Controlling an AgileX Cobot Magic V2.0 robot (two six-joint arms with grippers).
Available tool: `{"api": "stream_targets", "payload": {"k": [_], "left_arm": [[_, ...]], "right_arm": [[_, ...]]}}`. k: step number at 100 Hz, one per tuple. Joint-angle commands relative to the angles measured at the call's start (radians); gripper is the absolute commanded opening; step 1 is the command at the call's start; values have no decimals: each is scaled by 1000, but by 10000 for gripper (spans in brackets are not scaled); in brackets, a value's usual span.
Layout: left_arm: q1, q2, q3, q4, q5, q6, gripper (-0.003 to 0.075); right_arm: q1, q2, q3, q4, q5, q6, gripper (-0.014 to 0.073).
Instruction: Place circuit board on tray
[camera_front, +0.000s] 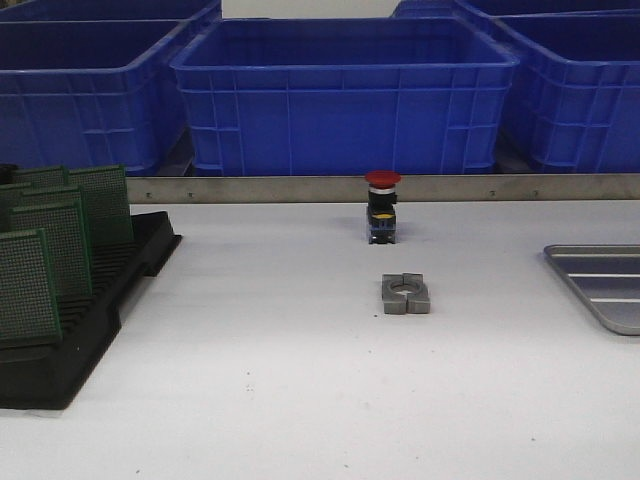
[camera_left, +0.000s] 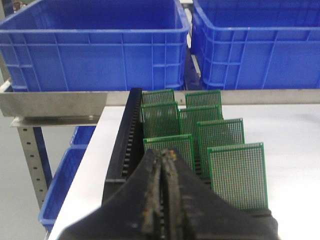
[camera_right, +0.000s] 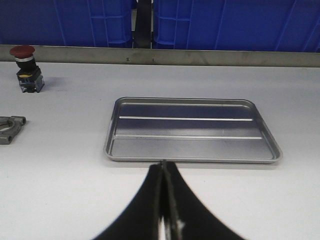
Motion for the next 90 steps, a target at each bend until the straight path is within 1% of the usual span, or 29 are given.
{"api": "stream_targets", "payload": {"k": [1, 30, 42, 48, 53, 72, 90], "left_arm": [[1, -29, 19, -6, -95, -9, -20], [1, -29, 19, -6, -116, -9, -20], [3, -29, 19, 2, -183, -9, -20], [3, -29, 0, 0, -189, -9, -20], [3, -29, -33, 0, -161, -9, -20], [3, -2, -215, 2, 19, -9, -20], [3, 137, -384, 5, 198, -9, -20]], "right_arm": [[-2, -24, -1, -8, -77, -6, -61], [-2, -24, -1, -8, -77, -6, -61], [-2, -24, -1, -8, -77, -6, -61], [-2, -24, -1, -8, -77, -6, -61], [-2, -24, -1, -8, -77, -6, -61], [-2, -24, -1, -8, -77, -6, -61], [-2, -24, -1, -8, -77, -6, -61]]}}
